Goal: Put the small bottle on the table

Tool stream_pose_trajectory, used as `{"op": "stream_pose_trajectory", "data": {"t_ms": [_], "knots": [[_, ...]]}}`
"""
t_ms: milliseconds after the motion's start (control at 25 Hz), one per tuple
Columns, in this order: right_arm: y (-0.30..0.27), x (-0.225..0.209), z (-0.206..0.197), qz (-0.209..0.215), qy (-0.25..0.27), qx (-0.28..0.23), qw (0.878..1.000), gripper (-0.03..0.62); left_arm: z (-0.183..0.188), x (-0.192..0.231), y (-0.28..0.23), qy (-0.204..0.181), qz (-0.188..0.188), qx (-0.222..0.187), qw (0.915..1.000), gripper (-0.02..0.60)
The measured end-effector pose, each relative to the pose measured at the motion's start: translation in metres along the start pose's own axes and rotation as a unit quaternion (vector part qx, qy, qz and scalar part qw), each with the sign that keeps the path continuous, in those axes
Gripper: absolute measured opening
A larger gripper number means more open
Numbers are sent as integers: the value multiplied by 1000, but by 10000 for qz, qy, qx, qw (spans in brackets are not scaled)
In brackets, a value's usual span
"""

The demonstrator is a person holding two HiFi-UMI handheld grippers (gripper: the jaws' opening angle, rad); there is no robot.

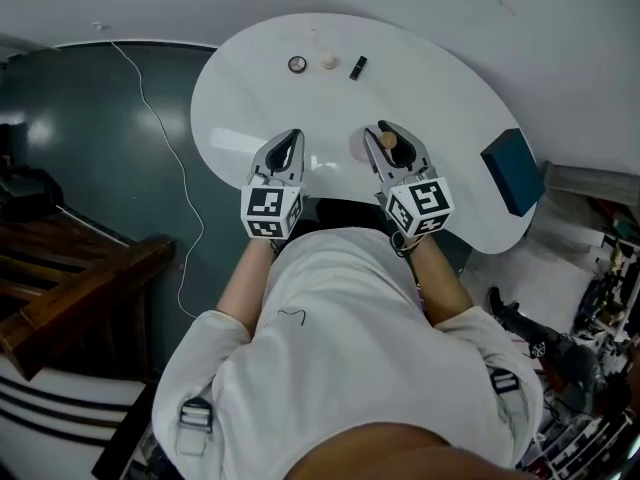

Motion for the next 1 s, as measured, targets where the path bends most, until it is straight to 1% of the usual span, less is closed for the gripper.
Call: {"op": "stream_pose_trajectory", "data": {"t_ms": [200, 400, 640, 1000], "knots": [[-19, -49, 5, 126, -173, 73, 9997, 114, 4, -4, -43, 107, 145, 245, 9995, 12], [-40, -73, -5, 196, -385, 213, 9988, 114, -4, 2, -69, 174, 307, 522, 9980, 12], [-78, -79, -20, 308, -533, 487, 9969, 114, -16, 27, -90, 200, 375, 779, 9961, 12], [-146, -71, -34, 298, -788, 742, 9937, 114, -32, 80, -107, 213, 274, 1177, 9924, 12]]}}
Point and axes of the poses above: the fingertips, and each gripper's own axes: y backward along the fingers, x to its left, z out of its top, the point moved 6 cm from there along y, backward along the fingers, and after that the axes turned 11 degrees about z, right-handed, at the moved point
